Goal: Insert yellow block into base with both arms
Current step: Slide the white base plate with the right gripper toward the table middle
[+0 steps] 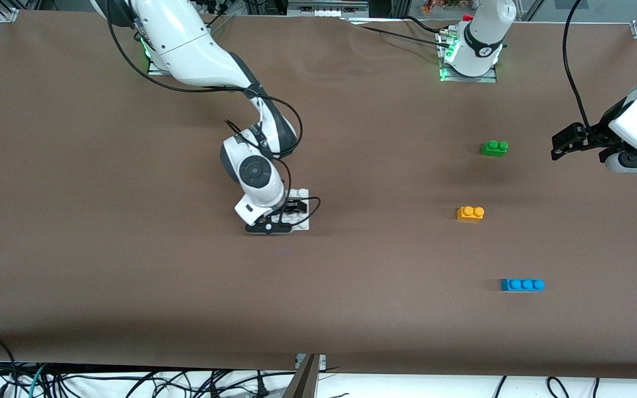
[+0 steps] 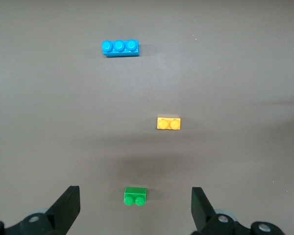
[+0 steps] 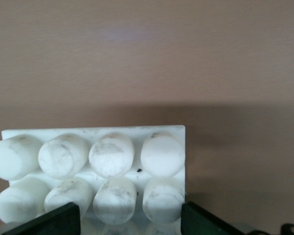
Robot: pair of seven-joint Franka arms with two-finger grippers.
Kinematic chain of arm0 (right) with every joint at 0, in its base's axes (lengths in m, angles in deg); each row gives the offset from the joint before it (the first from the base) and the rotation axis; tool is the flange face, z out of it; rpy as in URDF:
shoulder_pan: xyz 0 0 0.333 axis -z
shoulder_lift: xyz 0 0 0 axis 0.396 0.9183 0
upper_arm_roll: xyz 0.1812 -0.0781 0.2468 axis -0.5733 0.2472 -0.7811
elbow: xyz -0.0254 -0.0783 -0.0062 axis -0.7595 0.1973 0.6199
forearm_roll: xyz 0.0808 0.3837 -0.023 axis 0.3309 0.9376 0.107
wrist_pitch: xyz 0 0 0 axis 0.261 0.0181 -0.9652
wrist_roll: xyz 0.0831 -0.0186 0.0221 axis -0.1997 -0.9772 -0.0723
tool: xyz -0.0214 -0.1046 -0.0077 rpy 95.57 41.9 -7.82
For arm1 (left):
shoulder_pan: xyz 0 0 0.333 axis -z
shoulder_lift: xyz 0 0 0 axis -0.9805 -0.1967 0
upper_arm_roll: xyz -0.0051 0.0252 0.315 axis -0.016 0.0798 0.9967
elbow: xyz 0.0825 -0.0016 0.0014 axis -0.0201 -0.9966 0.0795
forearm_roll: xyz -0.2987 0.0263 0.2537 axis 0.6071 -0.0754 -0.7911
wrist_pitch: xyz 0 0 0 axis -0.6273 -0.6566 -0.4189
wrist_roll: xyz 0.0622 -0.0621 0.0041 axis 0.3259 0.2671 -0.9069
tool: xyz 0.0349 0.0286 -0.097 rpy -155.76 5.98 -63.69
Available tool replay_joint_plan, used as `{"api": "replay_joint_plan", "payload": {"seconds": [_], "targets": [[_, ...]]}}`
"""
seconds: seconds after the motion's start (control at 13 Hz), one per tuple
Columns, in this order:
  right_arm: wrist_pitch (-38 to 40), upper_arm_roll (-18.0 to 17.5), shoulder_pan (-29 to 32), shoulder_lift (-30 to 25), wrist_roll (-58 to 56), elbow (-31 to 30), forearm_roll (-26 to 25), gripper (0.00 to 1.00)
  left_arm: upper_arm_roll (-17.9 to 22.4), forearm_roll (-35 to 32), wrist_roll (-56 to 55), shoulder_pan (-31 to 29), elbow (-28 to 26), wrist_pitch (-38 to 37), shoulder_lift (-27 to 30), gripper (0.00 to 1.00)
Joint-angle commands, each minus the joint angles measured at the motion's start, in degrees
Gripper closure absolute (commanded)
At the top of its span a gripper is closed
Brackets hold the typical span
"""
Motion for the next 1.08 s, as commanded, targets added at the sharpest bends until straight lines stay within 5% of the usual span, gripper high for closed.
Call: {"api": "replay_joint_plan", "payload": {"seconds": [0.0,1.0], "targets": [[-0.7,0.0,-2.5,5.9,4.5,5.6,1.2,0.0,0.3,-1.0,0.4,0.5,0.8,-0.8,0.0,0.0],[-0.7,0.1,-9.0,10.6,11.2,13.4,0.9,0.0,0.2,-1.1,-0.1,1.2,3.6,-0.7,-1.9,0.0]]}}
